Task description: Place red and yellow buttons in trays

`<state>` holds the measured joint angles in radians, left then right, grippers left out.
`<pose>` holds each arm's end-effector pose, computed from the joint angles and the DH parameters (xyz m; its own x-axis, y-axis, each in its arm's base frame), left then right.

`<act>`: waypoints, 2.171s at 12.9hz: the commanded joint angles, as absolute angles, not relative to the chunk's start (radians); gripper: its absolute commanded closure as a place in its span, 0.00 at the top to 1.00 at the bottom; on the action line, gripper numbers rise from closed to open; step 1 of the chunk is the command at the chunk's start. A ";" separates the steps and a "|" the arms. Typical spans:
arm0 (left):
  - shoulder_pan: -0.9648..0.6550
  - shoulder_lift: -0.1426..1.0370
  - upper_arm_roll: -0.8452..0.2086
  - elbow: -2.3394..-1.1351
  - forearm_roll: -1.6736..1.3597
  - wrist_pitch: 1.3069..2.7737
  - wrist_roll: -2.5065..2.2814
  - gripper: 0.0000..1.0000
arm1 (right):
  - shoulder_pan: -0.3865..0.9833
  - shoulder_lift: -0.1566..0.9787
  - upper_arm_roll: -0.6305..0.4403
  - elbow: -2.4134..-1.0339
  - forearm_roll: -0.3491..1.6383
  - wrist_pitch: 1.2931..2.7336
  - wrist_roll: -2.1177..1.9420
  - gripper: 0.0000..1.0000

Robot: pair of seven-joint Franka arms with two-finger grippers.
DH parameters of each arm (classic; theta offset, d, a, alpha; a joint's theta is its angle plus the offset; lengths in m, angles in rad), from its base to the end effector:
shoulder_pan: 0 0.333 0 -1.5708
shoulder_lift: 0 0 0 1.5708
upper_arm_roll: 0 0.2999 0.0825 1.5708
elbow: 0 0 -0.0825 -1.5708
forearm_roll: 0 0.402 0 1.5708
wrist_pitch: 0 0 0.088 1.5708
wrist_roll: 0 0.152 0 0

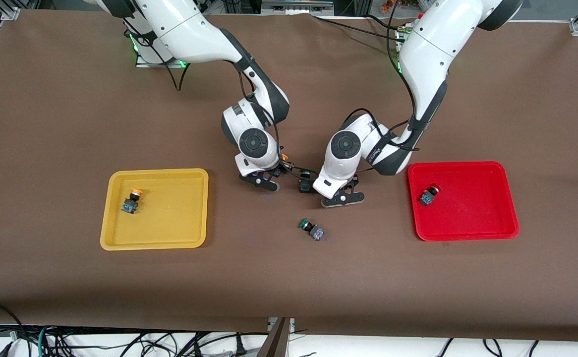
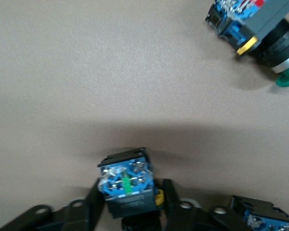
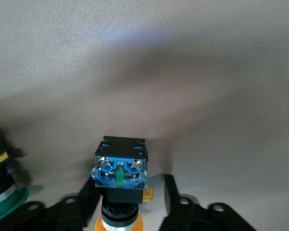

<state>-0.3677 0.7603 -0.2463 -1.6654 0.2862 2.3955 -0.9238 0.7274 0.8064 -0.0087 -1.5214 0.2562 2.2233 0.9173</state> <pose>0.5664 -0.3787 0.1026 0.9864 0.1632 0.0200 0.1635 -0.9864 -0.0145 0.5120 0.4711 0.1061 0.9140 -0.3454 -0.2130 -0.3565 -0.9342 -0.0148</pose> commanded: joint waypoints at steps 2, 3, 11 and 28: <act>-0.335 0.703 -0.233 -1.667 0.322 2.297 -0.826 0.00 | 0.710 0.747 -0.063 -1.525 0.253 2.199 0.885 0.00; -0.316 0.675 -0.235 -1.667 0.322 2.233 -0.749 0.00 | 0.680 0.711 -0.098 -1.511 0.242 2.107 0.815 0.00; -0.014 0.503 -0.238 -1.670 0.321 1.947 0.010 0.00 | 0.431 0.758 -0.247 -1.489 0.239 1.931 0.200 0.00; 0.270 0.404 -0.363 -1.561 0.253 1.804 0.415 1.00 | 0.199 0.188 -0.109 -1.307 -0.001 1.341 0.042 1.00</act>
<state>0.2662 0.4593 -0.3123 -1.6735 0.2723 1.9792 0.4896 0.3259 0.3082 -0.2853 -1.2026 0.0850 1.3408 0.0589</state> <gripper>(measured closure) 0.000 0.000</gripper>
